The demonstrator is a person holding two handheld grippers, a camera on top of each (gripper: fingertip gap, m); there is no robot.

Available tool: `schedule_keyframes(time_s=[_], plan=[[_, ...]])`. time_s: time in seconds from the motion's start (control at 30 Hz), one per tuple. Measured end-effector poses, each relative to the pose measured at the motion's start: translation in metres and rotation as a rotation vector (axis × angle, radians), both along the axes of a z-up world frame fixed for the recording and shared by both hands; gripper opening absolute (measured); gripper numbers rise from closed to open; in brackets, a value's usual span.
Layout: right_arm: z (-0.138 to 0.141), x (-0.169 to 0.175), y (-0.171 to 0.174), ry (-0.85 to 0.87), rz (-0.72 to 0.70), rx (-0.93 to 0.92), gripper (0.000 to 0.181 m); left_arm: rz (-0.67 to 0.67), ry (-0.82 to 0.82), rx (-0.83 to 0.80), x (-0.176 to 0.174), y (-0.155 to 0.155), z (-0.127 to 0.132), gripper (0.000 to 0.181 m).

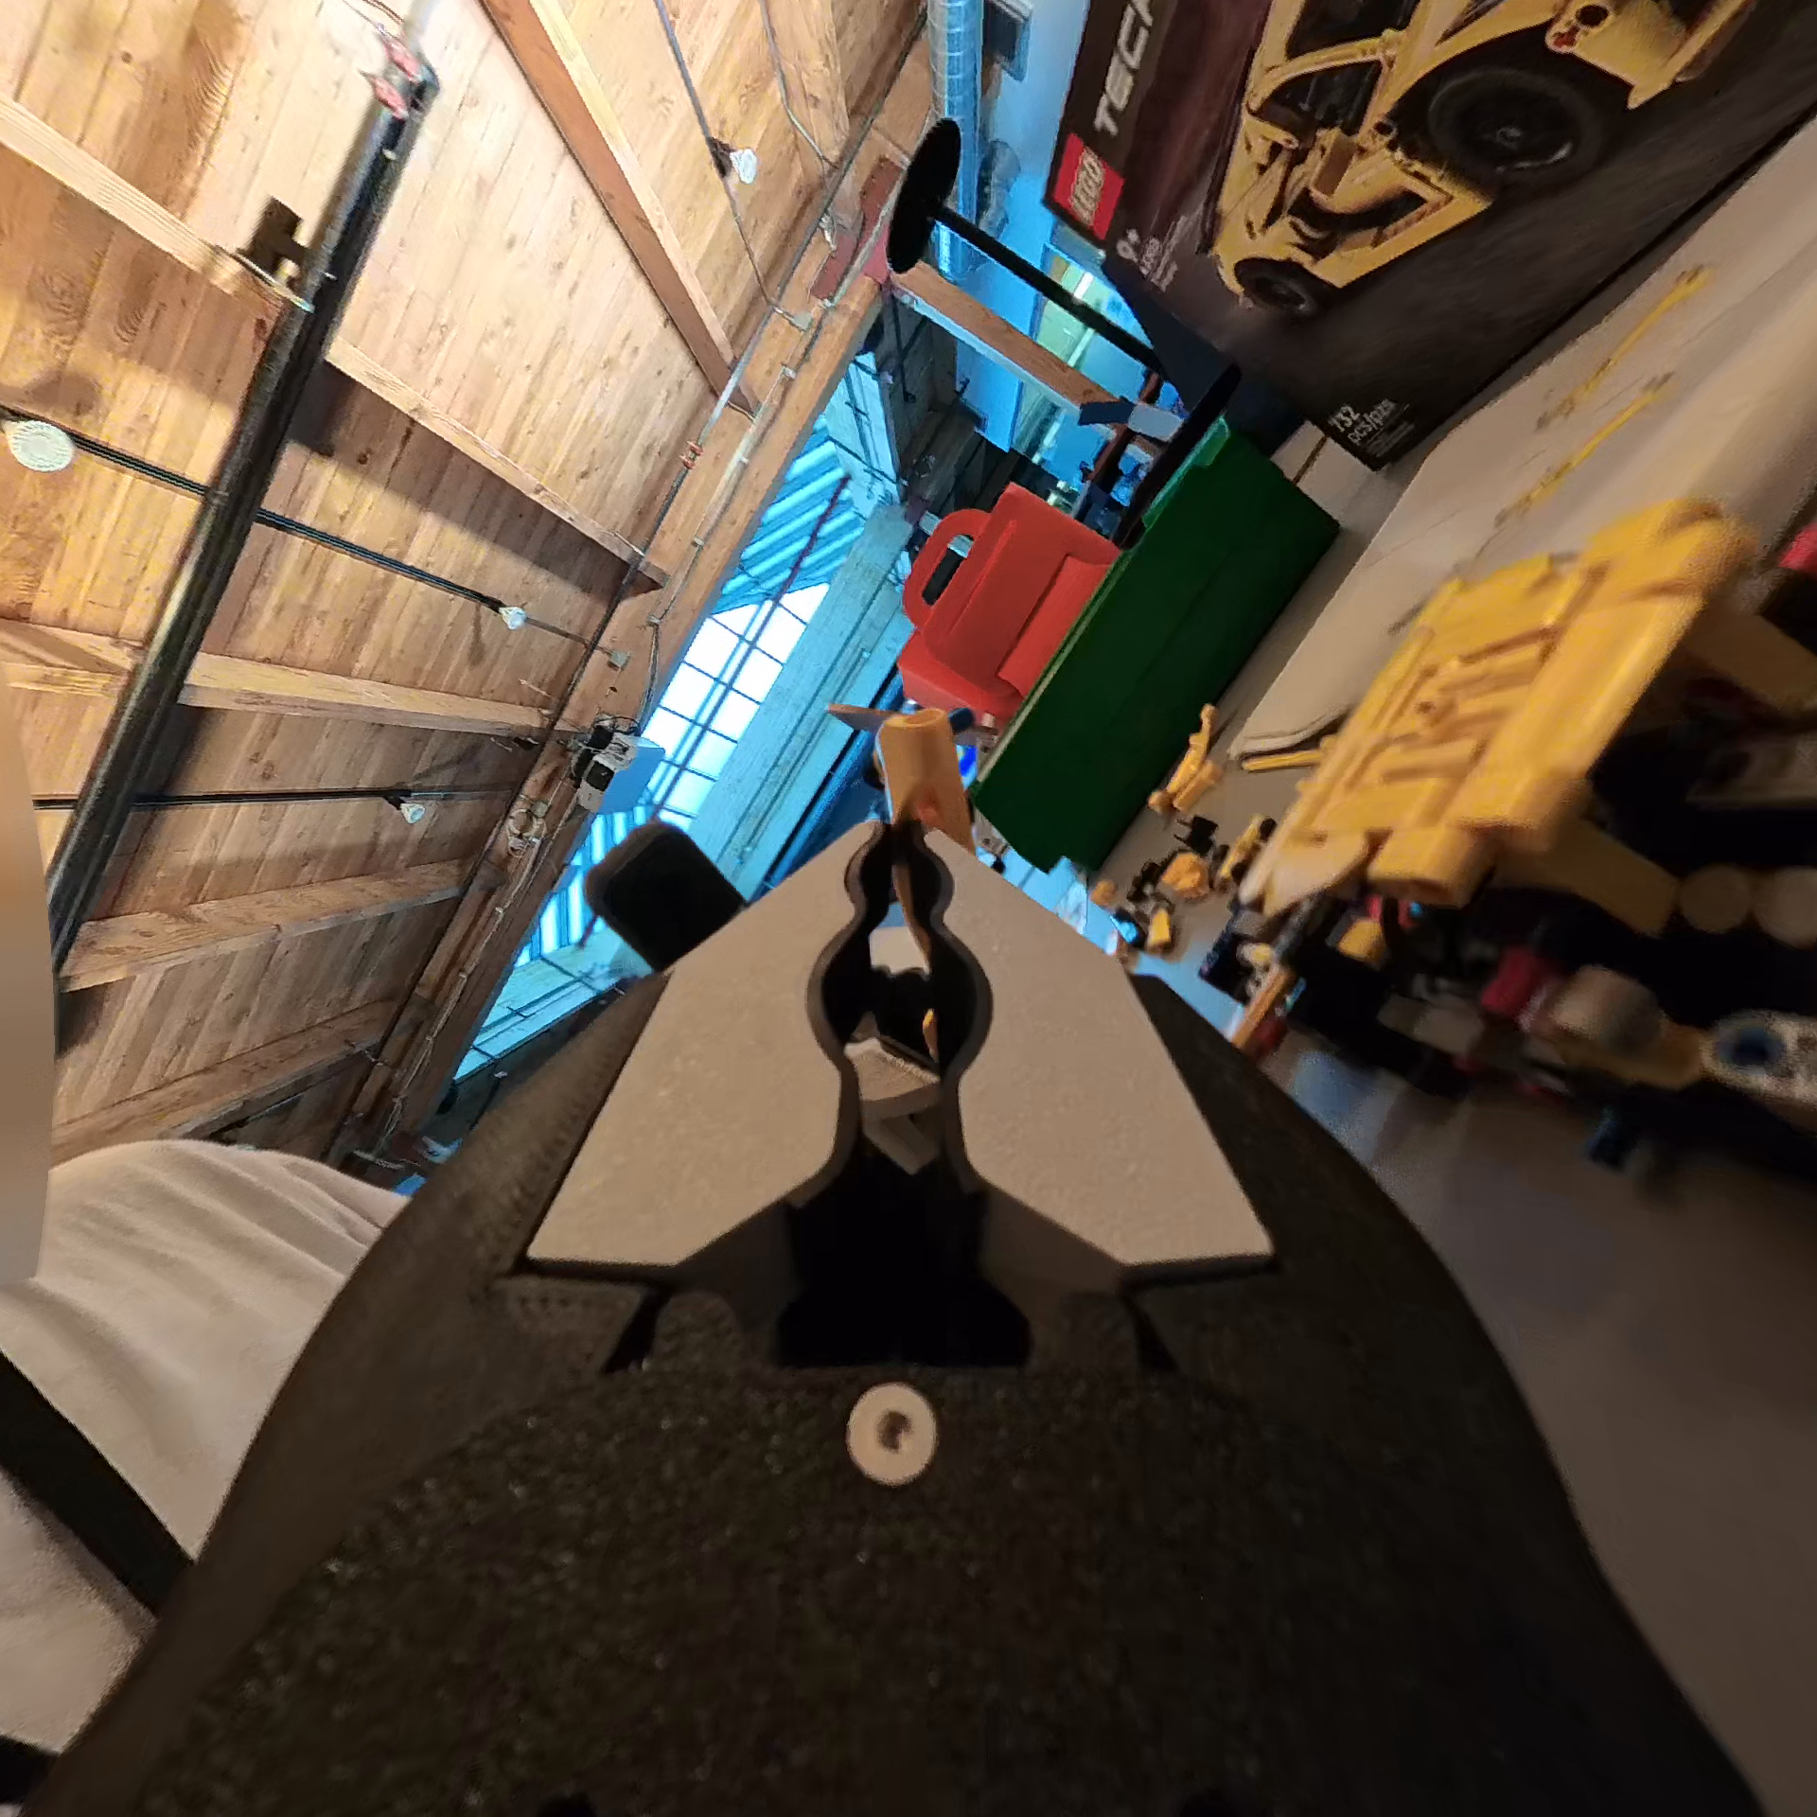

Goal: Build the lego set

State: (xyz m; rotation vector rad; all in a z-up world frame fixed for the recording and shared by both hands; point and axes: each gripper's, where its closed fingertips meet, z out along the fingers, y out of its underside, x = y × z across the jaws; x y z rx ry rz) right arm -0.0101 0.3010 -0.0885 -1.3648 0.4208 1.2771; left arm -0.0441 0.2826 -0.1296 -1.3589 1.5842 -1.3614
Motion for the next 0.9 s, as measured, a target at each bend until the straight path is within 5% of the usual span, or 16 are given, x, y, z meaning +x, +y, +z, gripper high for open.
schedule_keyframes(time_s=[0.1,0.23,0.5,0.9], plan=[[-0.018,-0.004,-0.016,-0.079,-0.001,-0.095,0.004,-0.095,0.086,-0.035,-0.008,-0.012,-0.011,0.021],[-0.037,0.013,-0.045,-0.212,-0.056,-0.247,0.029,-0.193,0.144,-0.074,-0.016,-0.024,-0.014,0.021],[-0.037,0.071,-0.092,-0.797,-0.288,-0.339,0.035,-0.261,0.325,0.112,-0.017,-0.037,-0.046,0.020],[-0.036,0.068,-0.085,-0.859,-0.376,-0.272,0.030,-0.308,0.394,0.195,-0.017,-0.054,-0.064,0.021]])
